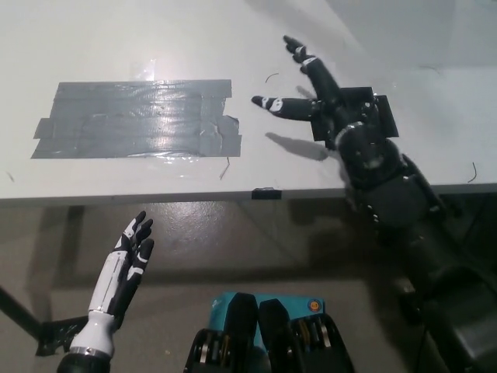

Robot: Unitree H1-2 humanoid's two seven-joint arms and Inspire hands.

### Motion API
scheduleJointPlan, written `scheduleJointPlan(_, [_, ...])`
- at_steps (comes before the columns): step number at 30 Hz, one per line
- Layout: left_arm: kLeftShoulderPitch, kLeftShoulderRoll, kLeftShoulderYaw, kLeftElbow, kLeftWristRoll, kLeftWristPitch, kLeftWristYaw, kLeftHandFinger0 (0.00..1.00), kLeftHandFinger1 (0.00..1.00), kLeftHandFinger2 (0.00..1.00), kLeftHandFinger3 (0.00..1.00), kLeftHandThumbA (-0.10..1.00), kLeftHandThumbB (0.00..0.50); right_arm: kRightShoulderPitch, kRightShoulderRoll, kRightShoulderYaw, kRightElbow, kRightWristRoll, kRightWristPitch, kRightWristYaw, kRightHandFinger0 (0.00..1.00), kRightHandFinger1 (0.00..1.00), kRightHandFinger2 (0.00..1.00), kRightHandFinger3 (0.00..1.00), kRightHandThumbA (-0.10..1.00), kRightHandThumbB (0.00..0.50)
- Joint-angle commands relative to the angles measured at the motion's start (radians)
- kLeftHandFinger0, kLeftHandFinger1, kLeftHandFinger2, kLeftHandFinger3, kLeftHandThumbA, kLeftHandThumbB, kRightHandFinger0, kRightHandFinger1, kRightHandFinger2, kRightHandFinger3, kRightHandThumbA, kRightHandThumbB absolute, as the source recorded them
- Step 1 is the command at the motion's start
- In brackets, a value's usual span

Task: A white bottle is kept in the middle of the desk infront of the robot and the robot picks it up with its right hand and passes it to a person

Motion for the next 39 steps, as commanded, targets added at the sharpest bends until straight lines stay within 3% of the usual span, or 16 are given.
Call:
scheduleJointPlan(1, [-0.036, 0.018, 0.003, -0.016, 0.012, -0.005, 0.007, 1.00, 1.00, 1.00, 1.00, 0.91, 0.061, 0.087, -0.080, -0.038, -0.425, 0.049, 0.069, 0.101, 1.00, 1.00, 1.00, 1.00, 0.85, 0.476])
scheduleJointPlan(7, [-0.041, 0.017, 0.009, -0.019, 0.009, 0.002, 0.011, 1.00, 1.00, 1.00, 1.00, 0.94, 0.059, 0.267, -0.114, -0.055, -0.809, 0.047, 0.090, 0.091, 1.00, 1.00, 1.00, 1.00, 0.80, 0.401])
scheduleJointPlan(13, [-0.050, 0.009, 0.023, -0.003, -0.037, 0.004, -0.002, 1.00, 1.00, 1.00, 1.00, 0.91, 0.068, 0.446, -0.125, -0.056, -1.022, 0.040, 0.011, 0.076, 1.00, 1.00, 1.00, 1.00, 0.84, 0.400])
scheduleJointPlan(17, [-0.052, 0.011, 0.023, 0.010, -0.036, -0.014, -0.003, 1.00, 1.00, 1.00, 1.00, 0.93, 0.051, 0.582, -0.114, -0.059, -1.123, 0.066, -0.034, 0.066, 1.00, 1.00, 1.00, 1.00, 0.78, 0.334])
scheduleJointPlan(25, [-0.032, 0.003, 0.020, 0.015, -0.050, -0.023, -0.012, 1.00, 1.00, 1.00, 1.00, 0.92, 0.030, 0.752, -0.080, -0.054, -1.079, 0.035, -0.108, 0.029, 1.00, 1.00, 1.00, 1.00, 0.81, 0.263])
scheduleJointPlan(31, [-0.017, 0.003, 0.016, 0.020, -0.049, -0.024, -0.013, 1.00, 1.00, 1.00, 1.00, 0.93, 0.038, 0.785, -0.054, -0.093, -0.857, 0.043, -0.173, 0.008, 1.00, 1.00, 1.00, 1.00, 0.88, 0.218])
scheduleJointPlan(35, [-0.014, 0.003, 0.012, 0.033, -0.042, -0.041, -0.007, 1.00, 1.00, 1.00, 1.00, 0.96, 0.055, 0.762, -0.050, -0.107, -0.684, 0.060, -0.227, 0.023, 1.00, 1.00, 1.00, 1.00, 0.82, 0.172])
scheduleJointPlan(39, [-0.013, 0.002, 0.012, 0.040, -0.043, -0.048, -0.004, 1.00, 1.00, 1.00, 1.00, 0.96, 0.071, 0.750, -0.056, -0.107, -0.581, 0.044, -0.232, 0.028, 1.00, 1.00, 1.00, 1.00, 0.84, 0.208])
